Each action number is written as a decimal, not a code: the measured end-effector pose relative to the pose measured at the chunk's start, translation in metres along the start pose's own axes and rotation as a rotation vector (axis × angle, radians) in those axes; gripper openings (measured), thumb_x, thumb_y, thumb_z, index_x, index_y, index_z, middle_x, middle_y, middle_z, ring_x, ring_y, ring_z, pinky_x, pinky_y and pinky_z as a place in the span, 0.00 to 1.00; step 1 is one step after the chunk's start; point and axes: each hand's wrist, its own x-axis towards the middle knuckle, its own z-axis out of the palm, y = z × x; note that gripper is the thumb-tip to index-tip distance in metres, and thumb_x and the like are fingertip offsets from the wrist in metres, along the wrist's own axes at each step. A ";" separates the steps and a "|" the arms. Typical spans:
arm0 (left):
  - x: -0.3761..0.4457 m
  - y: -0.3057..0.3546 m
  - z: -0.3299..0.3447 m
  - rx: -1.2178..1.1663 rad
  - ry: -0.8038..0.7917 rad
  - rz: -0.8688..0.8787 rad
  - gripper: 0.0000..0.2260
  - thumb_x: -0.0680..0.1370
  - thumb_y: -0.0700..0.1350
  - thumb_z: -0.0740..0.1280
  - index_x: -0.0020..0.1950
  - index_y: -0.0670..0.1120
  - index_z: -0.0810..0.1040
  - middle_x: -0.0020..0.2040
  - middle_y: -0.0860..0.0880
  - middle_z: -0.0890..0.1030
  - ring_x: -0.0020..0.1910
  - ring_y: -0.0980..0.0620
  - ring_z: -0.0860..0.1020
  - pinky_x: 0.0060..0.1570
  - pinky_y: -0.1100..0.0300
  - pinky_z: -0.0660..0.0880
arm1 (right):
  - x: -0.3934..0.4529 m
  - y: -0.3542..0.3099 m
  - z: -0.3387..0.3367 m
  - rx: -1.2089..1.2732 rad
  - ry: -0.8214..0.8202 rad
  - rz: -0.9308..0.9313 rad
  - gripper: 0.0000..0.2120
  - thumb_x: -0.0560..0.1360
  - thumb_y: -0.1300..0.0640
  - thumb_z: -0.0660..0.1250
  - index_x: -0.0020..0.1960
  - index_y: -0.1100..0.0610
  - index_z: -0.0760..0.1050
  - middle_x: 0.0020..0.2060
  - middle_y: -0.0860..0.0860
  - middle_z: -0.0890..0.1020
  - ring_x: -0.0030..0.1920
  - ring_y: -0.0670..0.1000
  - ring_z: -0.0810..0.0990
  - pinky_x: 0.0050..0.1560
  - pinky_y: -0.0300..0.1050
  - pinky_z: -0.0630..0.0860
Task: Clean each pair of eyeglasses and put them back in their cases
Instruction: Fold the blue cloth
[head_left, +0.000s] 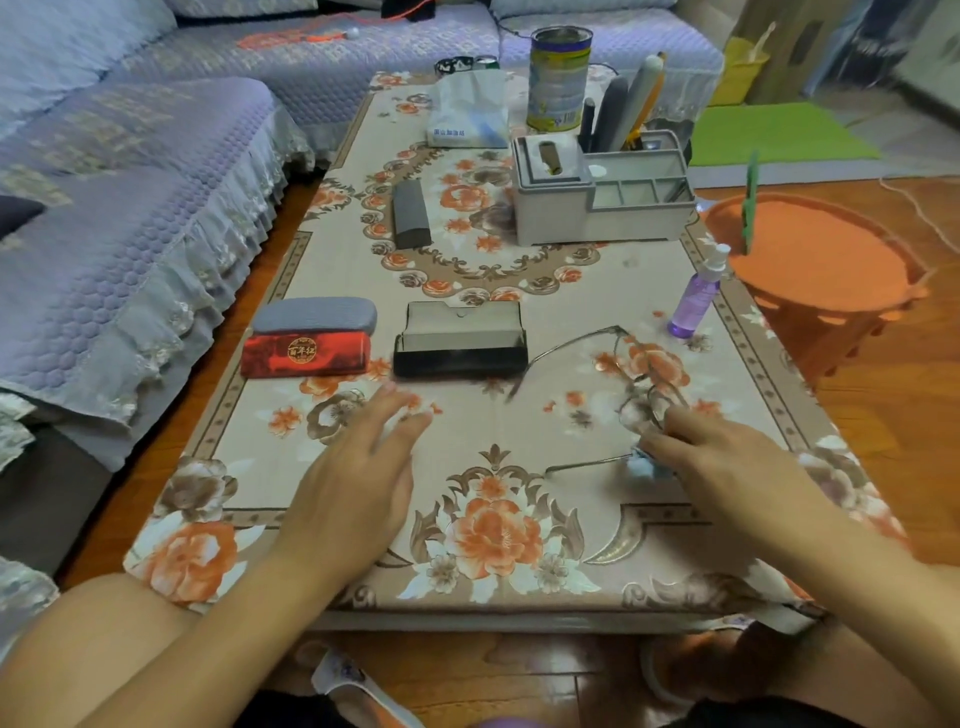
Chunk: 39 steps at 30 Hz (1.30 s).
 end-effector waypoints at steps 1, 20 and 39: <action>0.002 0.002 0.000 -0.012 -0.017 -0.007 0.22 0.76 0.35 0.71 0.70 0.43 0.76 0.73 0.42 0.72 0.74 0.41 0.70 0.58 0.46 0.79 | -0.001 0.001 -0.001 0.000 -0.018 0.021 0.19 0.57 0.71 0.74 0.45 0.57 0.80 0.39 0.53 0.74 0.29 0.57 0.74 0.28 0.42 0.60; 0.058 0.019 -0.078 -1.289 -0.198 -0.577 0.09 0.79 0.33 0.68 0.50 0.46 0.85 0.45 0.41 0.83 0.41 0.49 0.79 0.43 0.59 0.79 | 0.098 -0.112 -0.058 1.868 -0.197 0.532 0.16 0.78 0.63 0.67 0.65 0.62 0.77 0.61 0.62 0.81 0.62 0.63 0.80 0.67 0.59 0.75; 0.081 -0.021 -0.160 -1.108 -0.402 -0.172 0.10 0.72 0.50 0.69 0.36 0.45 0.80 0.39 0.40 0.74 0.43 0.44 0.73 0.45 0.57 0.73 | 0.139 -0.119 -0.076 1.349 -0.378 0.037 0.32 0.79 0.63 0.69 0.76 0.39 0.66 0.71 0.37 0.73 0.72 0.36 0.68 0.74 0.44 0.65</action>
